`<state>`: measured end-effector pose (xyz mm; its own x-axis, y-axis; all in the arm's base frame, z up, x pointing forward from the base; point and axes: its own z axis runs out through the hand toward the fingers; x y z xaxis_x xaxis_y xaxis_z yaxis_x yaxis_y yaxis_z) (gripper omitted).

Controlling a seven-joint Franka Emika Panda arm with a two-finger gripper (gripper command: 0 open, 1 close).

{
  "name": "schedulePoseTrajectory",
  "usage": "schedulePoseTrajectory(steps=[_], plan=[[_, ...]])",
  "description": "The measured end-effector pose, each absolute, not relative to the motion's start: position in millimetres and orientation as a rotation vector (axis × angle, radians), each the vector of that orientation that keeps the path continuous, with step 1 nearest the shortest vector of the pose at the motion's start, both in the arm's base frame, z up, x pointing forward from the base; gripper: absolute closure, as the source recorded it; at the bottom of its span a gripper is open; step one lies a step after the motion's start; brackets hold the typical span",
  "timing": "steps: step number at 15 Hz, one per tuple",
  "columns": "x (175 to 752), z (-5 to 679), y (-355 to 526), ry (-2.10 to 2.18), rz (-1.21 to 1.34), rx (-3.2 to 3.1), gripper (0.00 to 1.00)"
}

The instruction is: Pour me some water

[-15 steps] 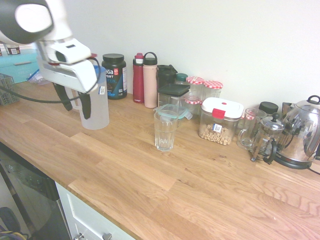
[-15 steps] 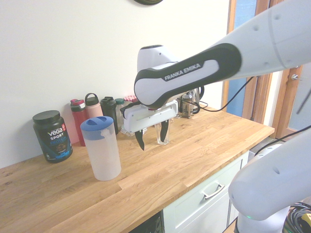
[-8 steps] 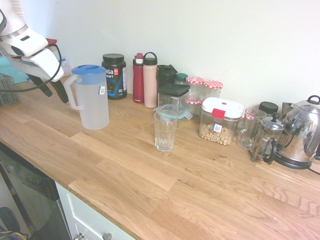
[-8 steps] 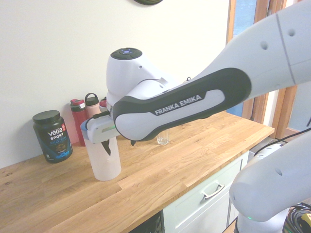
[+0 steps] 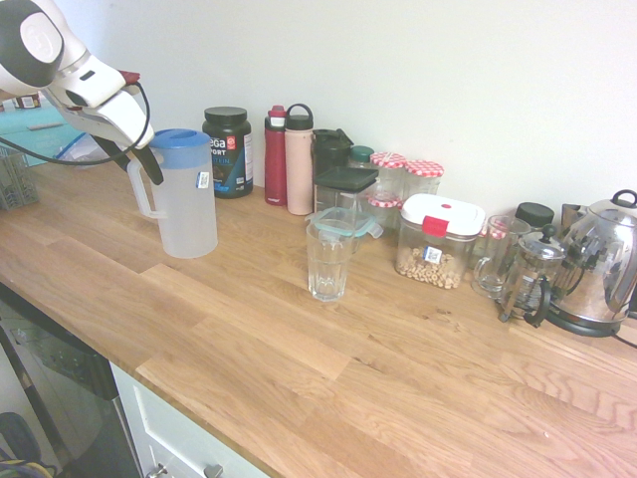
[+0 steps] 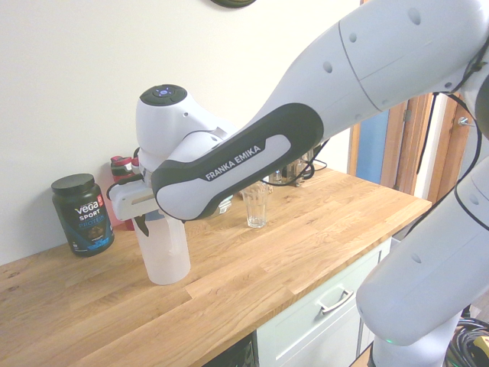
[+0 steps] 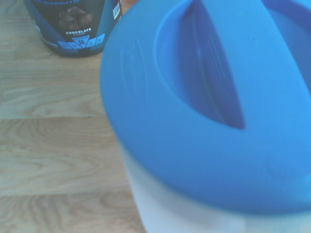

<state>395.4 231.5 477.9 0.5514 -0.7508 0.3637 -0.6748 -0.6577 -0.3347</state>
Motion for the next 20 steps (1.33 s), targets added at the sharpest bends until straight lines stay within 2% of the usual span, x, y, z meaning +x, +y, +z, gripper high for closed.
schedulePoseTrajectory(steps=[20], plan=[[399.5,473.2,219.3,1.216,-0.695,-2.643,1.0]])
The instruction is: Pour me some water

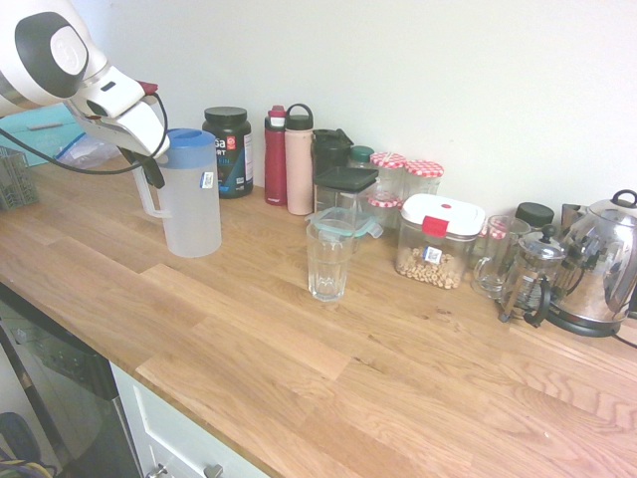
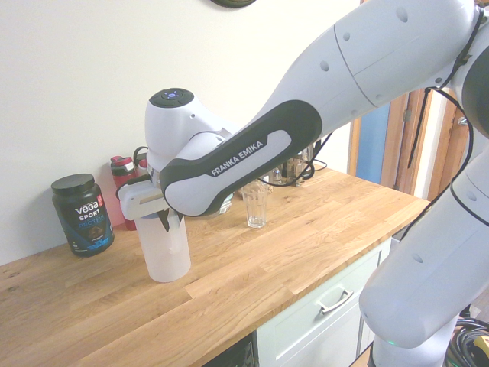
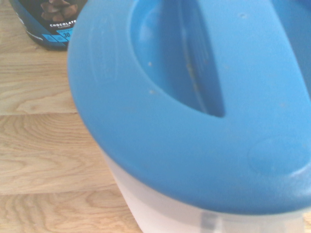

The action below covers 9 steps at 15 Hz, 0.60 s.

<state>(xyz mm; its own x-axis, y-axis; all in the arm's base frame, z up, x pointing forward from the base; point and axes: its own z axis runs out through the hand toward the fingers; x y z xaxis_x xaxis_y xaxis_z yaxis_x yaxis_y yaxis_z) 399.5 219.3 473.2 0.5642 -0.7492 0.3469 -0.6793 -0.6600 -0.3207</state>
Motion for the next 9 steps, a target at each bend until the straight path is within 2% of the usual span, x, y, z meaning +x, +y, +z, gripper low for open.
schedulePoseTrajectory(steps=[3,9], plan=[[386,489,216,1.187,-0.698,-2.668,1.0],[308,549,165,0.916,-0.686,-2.84,1.0]])
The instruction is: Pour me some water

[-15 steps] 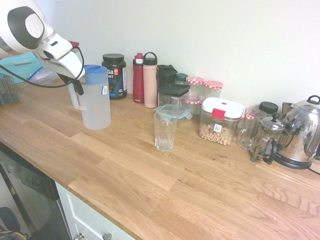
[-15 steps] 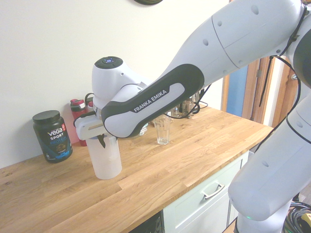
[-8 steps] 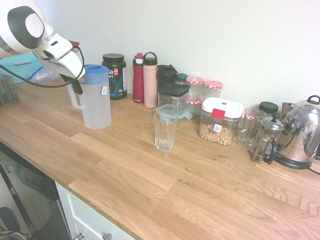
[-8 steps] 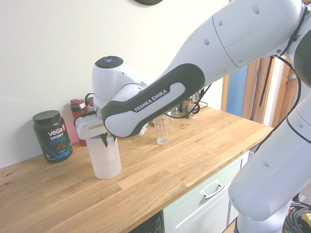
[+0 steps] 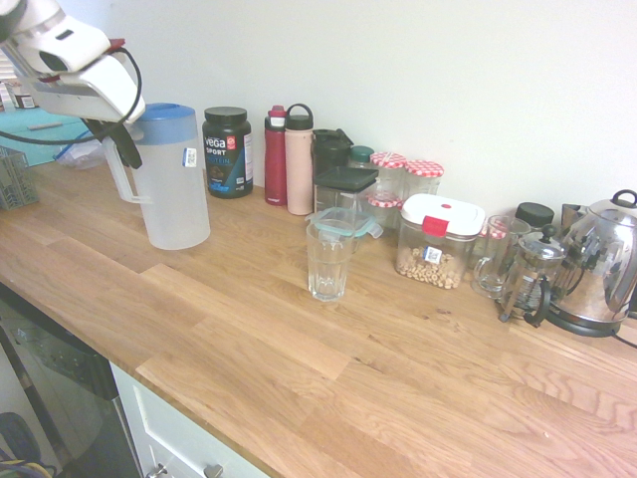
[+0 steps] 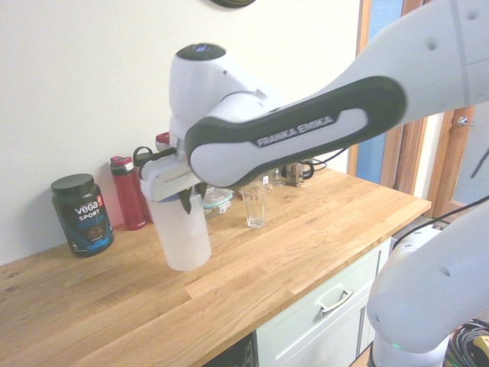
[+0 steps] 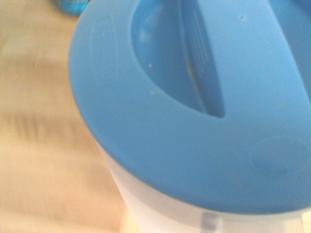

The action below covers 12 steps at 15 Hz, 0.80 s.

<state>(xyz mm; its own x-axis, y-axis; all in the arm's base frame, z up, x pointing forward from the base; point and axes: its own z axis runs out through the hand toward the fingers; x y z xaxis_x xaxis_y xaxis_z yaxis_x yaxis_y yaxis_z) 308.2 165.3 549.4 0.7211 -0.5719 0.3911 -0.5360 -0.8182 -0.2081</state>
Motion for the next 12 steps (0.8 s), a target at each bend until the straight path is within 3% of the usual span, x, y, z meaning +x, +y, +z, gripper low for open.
schedulePoseTrajectory(steps=[6,12], plan=[[316,551,15,0.399,-0.471,-2.911,1.0],[319,530,-72,-0.063,-0.395,-2.876,1.0]])
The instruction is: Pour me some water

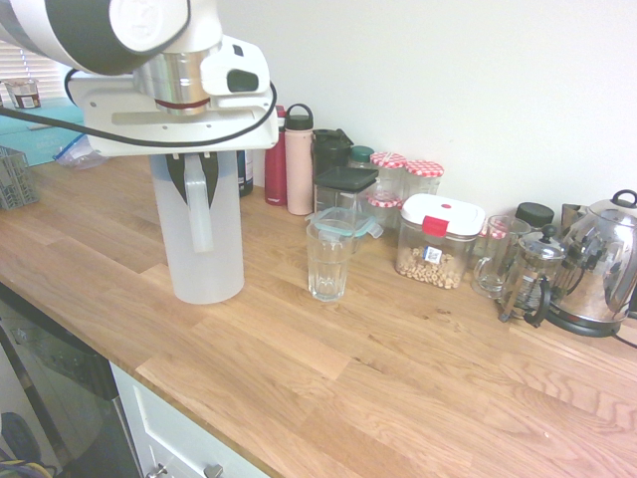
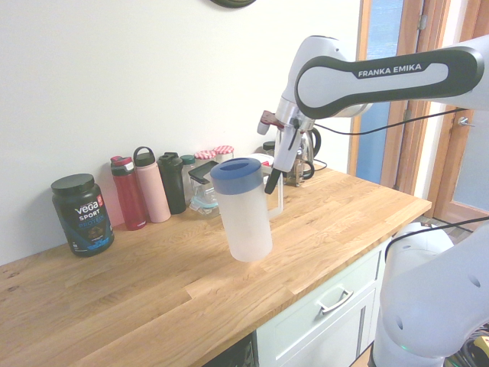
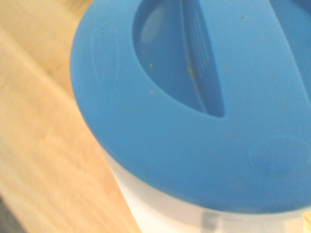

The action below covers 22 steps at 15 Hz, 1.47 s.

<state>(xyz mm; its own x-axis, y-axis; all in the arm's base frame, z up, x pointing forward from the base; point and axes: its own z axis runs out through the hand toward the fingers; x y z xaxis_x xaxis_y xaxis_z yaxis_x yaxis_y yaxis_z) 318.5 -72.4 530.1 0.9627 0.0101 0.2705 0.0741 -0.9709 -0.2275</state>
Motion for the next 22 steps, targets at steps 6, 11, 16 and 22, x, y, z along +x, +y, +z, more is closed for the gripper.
schedulePoseTrajectory(steps=[6,11,16,22], plan=[[293,555,-225,-0.025,-0.393,-2.773,1.0],[321,564,-292,0.049,-0.377,-2.807,1.0],[380,565,-298,-0.089,-0.312,-2.929,1.0],[489,549,-212,-0.376,-0.193,-3.2,1.0]])
